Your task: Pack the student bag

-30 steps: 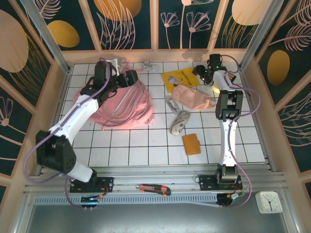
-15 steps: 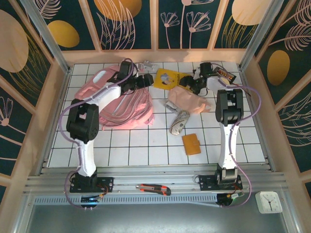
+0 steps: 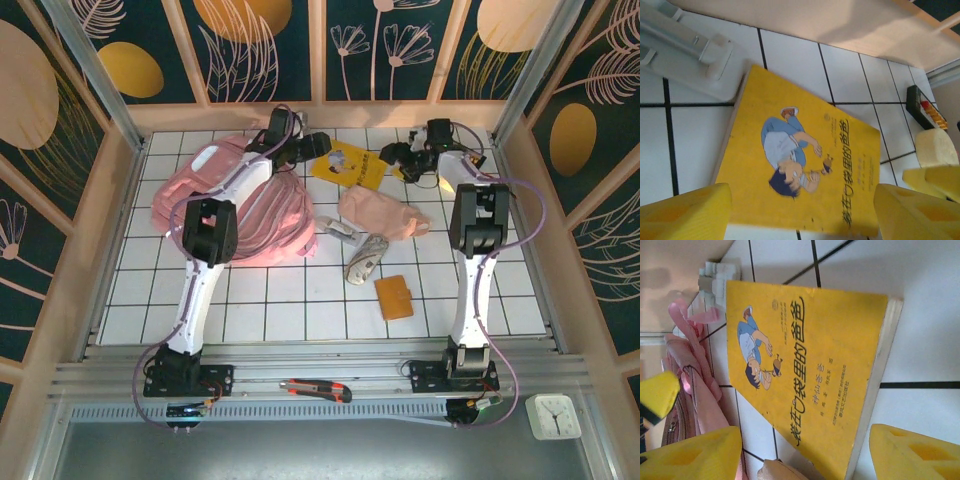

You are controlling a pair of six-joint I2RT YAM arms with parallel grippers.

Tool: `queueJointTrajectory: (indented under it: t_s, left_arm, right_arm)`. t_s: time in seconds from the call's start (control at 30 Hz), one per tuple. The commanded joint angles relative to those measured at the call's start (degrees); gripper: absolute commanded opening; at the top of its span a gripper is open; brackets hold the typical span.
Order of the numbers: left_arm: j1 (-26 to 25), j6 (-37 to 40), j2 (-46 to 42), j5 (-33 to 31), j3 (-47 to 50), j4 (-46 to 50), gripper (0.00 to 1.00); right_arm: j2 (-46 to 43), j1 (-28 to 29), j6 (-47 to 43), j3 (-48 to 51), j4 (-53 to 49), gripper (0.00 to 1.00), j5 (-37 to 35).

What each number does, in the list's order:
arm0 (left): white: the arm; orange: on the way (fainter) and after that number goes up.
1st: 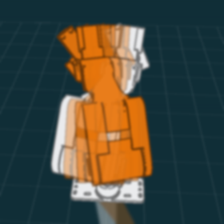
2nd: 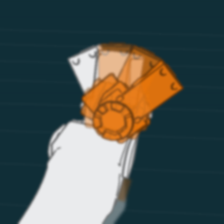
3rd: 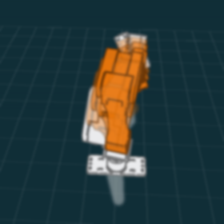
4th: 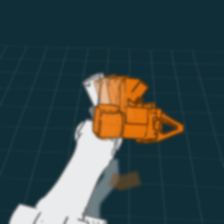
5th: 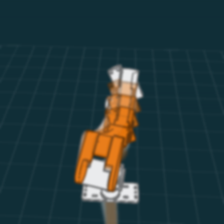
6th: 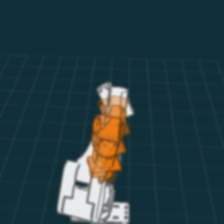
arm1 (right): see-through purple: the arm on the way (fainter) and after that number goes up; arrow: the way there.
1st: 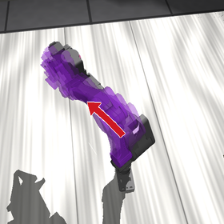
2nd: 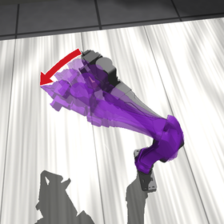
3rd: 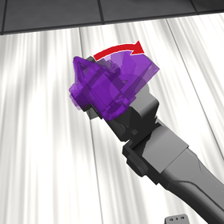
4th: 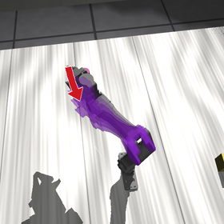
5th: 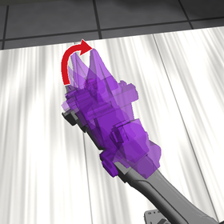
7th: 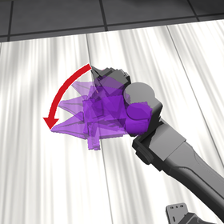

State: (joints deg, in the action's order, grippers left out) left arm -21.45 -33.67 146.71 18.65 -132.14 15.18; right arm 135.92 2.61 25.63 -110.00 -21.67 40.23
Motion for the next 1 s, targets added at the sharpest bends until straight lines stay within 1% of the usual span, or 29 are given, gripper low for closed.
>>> queueJointTrajectory:
  t_s: [0.0, 0.1, 0.17, 0.2, 0.3, 0.43, 0.5, 0.57, 0.67, 0.8, 0.97]
  left_arm:
    - [-0.17, 0.99, 8.13, -2.04, -12.3, 9.32, 0.74]
    - [-0.23, 1.15, 16.84, -3.26, -27.88, 14.43, 0.75]
    - [-0.17, 0.14, 21.78, -3.32, -35.39, 16.39, 0.75]
    - [-0.18, -0.56, 23.44, -3.03, -37.35, 16.48, 0.74]
    - [-0.17, -1.83, 24.31, -1.72, -35.35, 14.9, 0.73]
    - [-0.23, -1.5, 23.43, -0.81, -31.73, 12.87, 0.72]
    - [-0.26, -0.81, 23.2, -0.67, -30.78, 12.6, 0.72]
    - [-0.26, -0.61, 23.21, -0.13, -30.46, 12.67, 0.72]
    - [-0.26, -0.27, 23.35, 0.92, -30.37, 13.07, 0.69]
    - [-0.26, 0.95, 22.84, 0.9, -30.37, 14.05, 0.68]
    - [-0.17, 1.97, 22.2, 0.86, -30.37, 14.91, 0.68]
  right_arm:
    - [2.38, 1.52, 1.93, -0.06, 0.49, 0.68, 1.79]
    - [2.77, 2.3, 2.23, 0.19, 0.59, 0.67, 1.11]
    - [2.95, 2.78, 2.94, 0.64, 1.16, 0.67, 0.65]
    - [3.1, 3.04, 3.36, 0.78, 1.58, 0.66, 0.48]
    - [3.89, 3.7, 4.23, 0.39, 1.81, 0.64, 0.47]
    - [4.88, 4.58, 4.61, -0.97, 2.04, 0.62, 0.34]
    - [4.75, 4.92, 5.04, -0.88, 3.33, 0.61, 0.29]
    - [4.22, 5.23, 5.38, -0.38, 4.97, 0.58, 0.05]
    - [1.71, 5.77, 6.68, 2.86, 10.63, 0.55, -0.51]
    - [-1.74, 6.01, 8.09, 7.87, 16.43, 0.51, -1.47]
    - [-3.61, 6.38, 8.67, 10.7, 18.87, 0.45, -1.46]
